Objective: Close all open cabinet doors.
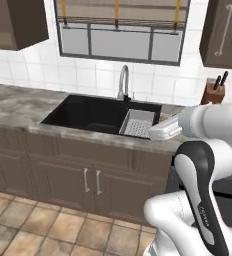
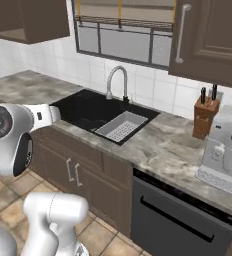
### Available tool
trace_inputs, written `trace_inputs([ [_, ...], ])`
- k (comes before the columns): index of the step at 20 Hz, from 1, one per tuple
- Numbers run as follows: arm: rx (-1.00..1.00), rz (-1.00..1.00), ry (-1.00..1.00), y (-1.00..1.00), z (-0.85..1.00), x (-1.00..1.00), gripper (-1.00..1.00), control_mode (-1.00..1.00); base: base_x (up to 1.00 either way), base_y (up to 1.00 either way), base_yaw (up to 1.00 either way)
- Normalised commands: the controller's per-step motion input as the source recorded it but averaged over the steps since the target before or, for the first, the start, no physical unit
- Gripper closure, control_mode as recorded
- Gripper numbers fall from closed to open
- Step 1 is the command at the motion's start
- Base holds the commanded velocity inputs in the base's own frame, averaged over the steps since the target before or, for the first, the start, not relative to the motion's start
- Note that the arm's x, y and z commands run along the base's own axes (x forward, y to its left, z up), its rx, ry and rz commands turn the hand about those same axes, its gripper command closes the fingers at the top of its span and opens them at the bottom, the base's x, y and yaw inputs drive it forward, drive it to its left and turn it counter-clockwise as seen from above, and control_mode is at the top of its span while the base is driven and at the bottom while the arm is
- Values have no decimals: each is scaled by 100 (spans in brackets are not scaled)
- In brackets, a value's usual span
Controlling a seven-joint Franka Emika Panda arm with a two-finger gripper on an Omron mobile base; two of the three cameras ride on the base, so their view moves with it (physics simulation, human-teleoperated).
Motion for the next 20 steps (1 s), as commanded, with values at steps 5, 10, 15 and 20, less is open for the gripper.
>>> trace_inputs([
  [5,0,0,0,0,0,0,-100,100,43,95,-1],
  [10,0,0,0,0,0,0,-100,100,42,96,-3],
  [15,0,0,0,0,0,0,-100,100,39,97,-5],
  [20,0,0,0,0,0,0,-100,100,29,99,-8],
])
